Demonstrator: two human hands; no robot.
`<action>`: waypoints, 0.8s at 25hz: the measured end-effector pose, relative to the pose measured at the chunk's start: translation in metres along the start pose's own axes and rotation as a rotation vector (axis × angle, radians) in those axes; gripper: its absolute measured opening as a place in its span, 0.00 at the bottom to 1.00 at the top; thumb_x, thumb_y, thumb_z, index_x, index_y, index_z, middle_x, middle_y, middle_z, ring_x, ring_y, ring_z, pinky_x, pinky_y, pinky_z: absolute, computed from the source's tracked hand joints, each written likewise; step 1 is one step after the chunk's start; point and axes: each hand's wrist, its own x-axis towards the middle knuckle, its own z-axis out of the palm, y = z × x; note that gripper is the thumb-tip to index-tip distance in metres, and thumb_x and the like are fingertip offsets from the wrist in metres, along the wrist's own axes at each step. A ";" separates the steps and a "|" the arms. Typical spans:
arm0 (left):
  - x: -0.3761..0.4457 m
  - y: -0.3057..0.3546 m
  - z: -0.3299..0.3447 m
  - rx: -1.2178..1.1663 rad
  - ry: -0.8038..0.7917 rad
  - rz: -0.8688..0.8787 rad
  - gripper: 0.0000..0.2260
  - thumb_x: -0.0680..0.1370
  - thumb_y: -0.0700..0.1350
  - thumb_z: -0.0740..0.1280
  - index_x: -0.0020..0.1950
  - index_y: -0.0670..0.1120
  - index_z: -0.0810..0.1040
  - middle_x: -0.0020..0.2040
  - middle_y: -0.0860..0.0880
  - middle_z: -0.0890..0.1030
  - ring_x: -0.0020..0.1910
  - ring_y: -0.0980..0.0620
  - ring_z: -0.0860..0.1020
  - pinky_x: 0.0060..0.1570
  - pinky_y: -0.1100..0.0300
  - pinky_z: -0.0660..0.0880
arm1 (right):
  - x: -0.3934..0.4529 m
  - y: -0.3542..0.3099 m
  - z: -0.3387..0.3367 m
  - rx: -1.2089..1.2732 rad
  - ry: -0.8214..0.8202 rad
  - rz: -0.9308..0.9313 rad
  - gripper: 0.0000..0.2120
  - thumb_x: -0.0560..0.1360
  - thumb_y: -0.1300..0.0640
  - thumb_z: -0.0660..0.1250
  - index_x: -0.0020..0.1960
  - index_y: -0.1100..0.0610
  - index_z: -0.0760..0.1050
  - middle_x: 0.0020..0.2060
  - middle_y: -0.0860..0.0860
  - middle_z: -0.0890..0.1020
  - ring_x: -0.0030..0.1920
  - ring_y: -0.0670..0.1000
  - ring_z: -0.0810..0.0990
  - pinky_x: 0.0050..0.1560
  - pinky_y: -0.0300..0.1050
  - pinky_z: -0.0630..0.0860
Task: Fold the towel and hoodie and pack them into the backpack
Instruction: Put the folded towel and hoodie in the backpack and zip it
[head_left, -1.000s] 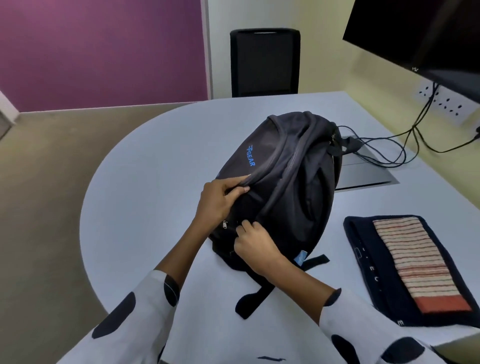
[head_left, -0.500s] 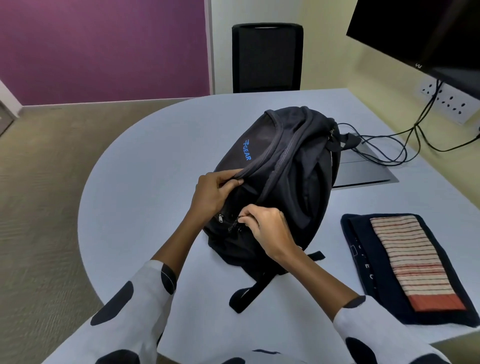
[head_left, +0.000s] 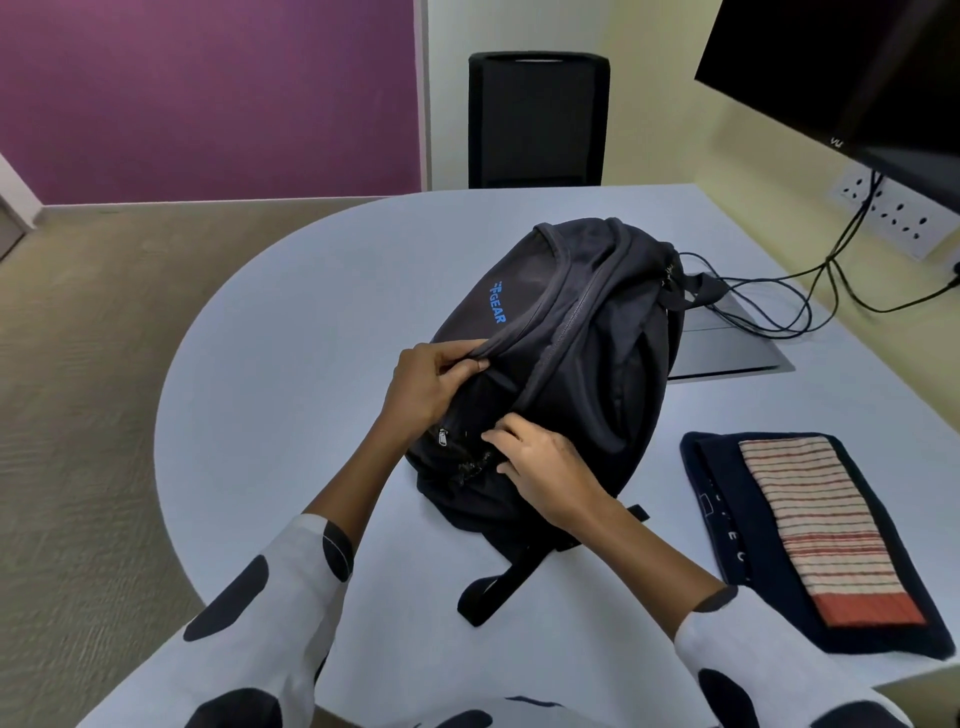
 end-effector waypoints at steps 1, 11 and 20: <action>0.000 0.000 0.000 0.002 0.001 0.004 0.11 0.76 0.44 0.69 0.56 0.55 0.82 0.49 0.60 0.82 0.52 0.62 0.79 0.59 0.56 0.75 | 0.002 -0.003 0.002 -0.087 -0.027 -0.050 0.16 0.67 0.66 0.74 0.54 0.61 0.78 0.50 0.54 0.76 0.47 0.53 0.79 0.38 0.47 0.80; -0.003 0.000 -0.004 -0.006 0.013 0.022 0.11 0.76 0.42 0.69 0.56 0.53 0.82 0.50 0.58 0.83 0.50 0.65 0.79 0.56 0.65 0.75 | 0.023 -0.003 0.015 -0.056 0.023 -0.068 0.10 0.62 0.72 0.74 0.34 0.60 0.76 0.35 0.51 0.75 0.32 0.51 0.75 0.22 0.43 0.71; -0.002 -0.002 -0.007 0.006 0.001 0.007 0.11 0.76 0.43 0.69 0.56 0.56 0.82 0.48 0.62 0.82 0.51 0.64 0.79 0.56 0.63 0.75 | 0.020 -0.003 0.018 -0.139 -0.045 -0.147 0.08 0.64 0.63 0.76 0.33 0.60 0.77 0.39 0.52 0.76 0.36 0.51 0.76 0.22 0.41 0.68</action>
